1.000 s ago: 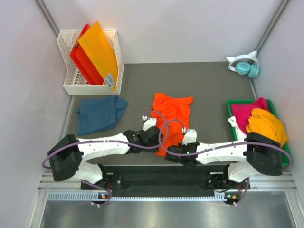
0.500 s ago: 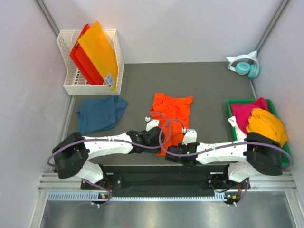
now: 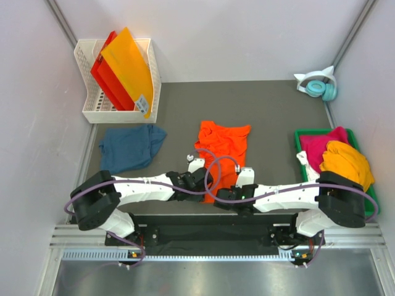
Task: Fold and stack the t-shirts
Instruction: Fold the tshirt
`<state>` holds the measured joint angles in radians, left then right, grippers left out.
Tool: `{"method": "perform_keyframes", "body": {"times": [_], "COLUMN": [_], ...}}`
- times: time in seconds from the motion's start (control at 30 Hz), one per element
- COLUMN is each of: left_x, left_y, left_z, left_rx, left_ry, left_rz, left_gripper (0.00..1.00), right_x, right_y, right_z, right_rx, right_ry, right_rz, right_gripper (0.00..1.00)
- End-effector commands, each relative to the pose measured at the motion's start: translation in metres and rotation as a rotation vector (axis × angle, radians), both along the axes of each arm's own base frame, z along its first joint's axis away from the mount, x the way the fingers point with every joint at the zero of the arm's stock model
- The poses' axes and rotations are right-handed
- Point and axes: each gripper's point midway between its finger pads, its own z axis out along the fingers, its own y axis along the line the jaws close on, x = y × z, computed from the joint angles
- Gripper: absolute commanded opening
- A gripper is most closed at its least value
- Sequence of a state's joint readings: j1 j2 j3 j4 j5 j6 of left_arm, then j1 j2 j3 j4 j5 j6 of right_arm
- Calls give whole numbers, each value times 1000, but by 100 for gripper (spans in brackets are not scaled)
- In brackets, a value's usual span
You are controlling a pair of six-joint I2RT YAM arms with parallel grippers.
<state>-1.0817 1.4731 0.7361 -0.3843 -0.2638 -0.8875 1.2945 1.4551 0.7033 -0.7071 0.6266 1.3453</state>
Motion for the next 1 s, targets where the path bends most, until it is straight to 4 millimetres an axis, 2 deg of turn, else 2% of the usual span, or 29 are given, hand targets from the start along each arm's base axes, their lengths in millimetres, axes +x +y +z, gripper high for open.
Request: {"method": "perform_keyframes", "body": {"times": [0.0,0.13,0.43,0.53,0.57,0.73,0.9,0.97], "left_x": [-12,-19,-33,-35,-36,-40,-41,-41], "left_y": [20,21,34,38,40,44,47,49], "left_z": [-22,-31,-56,-58,-58,-55,-40,-32], "left_rx": [79,89,175,182,182,162,111,96], "left_ry": [47,84,163,167,167,166,136,117], "left_rz": [2,2,-5,0,0,13,31,35], "left_gripper": [36,29,24,21,14,0,0,0], "right_x": [-32,-32,-33,-34,-34,-35,-30,-26], "right_y": [-10,-10,-15,-16,-18,-20,-18,-15], "right_z": [-37,-37,-36,-36,-37,-36,-28,-18], "right_rx": [-31,-27,-20,-18,-21,-12,-12,-16], "right_ry": [200,202,200,200,200,198,166,127], "right_rz": [-3,-5,-18,-24,-27,-35,-31,-23], "right_gripper": [0,0,0,0,0,0,0,0]}}
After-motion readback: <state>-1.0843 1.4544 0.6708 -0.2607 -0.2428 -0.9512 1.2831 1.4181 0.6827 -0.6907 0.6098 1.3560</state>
